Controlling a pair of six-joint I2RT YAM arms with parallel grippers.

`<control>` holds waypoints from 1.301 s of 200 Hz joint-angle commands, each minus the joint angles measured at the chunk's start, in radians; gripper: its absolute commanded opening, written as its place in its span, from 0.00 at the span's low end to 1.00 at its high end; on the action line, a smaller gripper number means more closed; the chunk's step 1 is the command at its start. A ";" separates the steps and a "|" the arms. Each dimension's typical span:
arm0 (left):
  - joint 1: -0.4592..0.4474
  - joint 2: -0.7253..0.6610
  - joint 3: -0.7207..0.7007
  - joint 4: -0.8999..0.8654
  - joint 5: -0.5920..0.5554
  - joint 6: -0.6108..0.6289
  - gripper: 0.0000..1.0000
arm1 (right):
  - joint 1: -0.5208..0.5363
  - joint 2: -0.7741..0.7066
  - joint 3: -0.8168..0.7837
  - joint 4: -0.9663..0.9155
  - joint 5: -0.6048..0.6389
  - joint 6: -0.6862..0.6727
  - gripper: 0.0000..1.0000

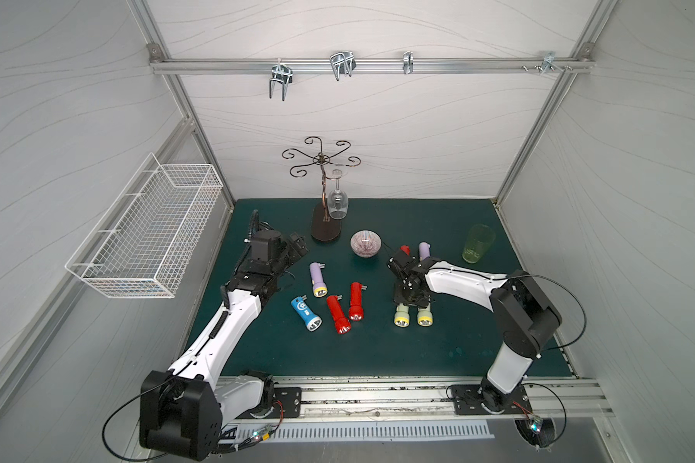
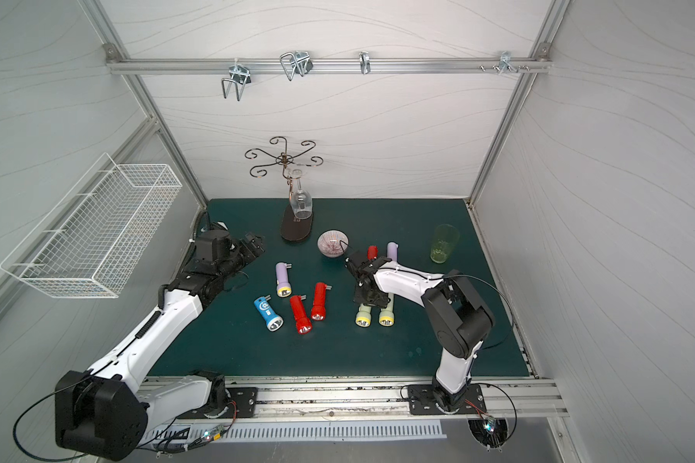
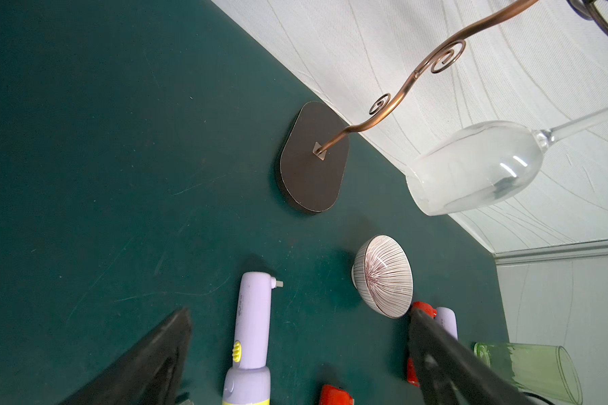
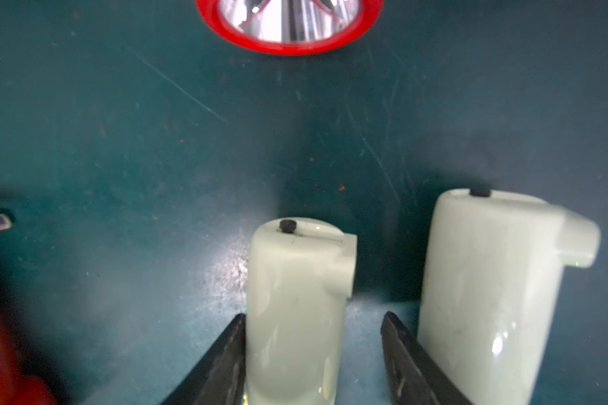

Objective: Close the plug at the bottom of the flashlight
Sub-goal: Place the flashlight at the center of the board, then pick up the flashlight from the center of the board.

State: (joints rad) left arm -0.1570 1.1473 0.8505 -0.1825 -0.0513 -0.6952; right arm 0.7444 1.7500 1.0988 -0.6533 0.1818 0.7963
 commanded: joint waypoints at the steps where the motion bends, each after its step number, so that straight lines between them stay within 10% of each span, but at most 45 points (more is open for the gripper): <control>1: 0.005 0.005 0.007 0.040 0.000 -0.009 0.98 | 0.007 -0.020 0.023 -0.049 0.025 0.000 0.61; 121: 0.012 0.127 0.116 -0.074 0.036 -0.029 0.99 | 0.111 -0.060 0.156 -0.066 -0.001 -0.038 0.62; 260: 0.124 0.105 0.058 -0.006 0.109 -0.048 0.97 | 0.247 0.377 0.577 -0.121 0.007 0.083 0.56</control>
State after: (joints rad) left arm -0.0402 1.2694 0.9089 -0.2428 0.0307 -0.7303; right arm 0.9840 2.0773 1.6268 -0.6891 0.1299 0.8368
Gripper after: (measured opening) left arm 0.967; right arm 0.573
